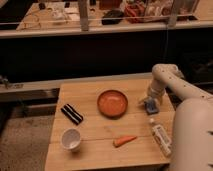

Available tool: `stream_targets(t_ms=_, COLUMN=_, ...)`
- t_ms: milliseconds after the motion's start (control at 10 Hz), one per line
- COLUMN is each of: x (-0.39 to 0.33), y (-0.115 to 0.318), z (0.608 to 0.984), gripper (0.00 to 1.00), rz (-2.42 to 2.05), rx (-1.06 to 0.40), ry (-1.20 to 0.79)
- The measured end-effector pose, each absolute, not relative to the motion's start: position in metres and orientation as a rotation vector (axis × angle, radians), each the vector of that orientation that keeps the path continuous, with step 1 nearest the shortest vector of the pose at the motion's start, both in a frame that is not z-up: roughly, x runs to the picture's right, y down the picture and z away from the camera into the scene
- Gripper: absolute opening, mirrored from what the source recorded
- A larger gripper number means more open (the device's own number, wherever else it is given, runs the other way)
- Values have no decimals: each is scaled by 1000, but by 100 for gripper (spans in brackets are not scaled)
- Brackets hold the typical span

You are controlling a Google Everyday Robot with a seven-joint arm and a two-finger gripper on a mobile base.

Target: Place the white sponge in the ceramic cup

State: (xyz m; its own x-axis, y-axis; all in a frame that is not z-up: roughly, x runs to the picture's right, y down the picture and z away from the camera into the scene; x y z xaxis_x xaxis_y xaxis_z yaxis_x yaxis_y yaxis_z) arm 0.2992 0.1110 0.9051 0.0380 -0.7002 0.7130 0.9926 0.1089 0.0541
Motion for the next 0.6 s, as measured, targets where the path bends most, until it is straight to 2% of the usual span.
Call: stream_targets(t_ms=600, x=305, y=125, z=918, gripper=80, rz=-1431, rx=-521, ry=-758)
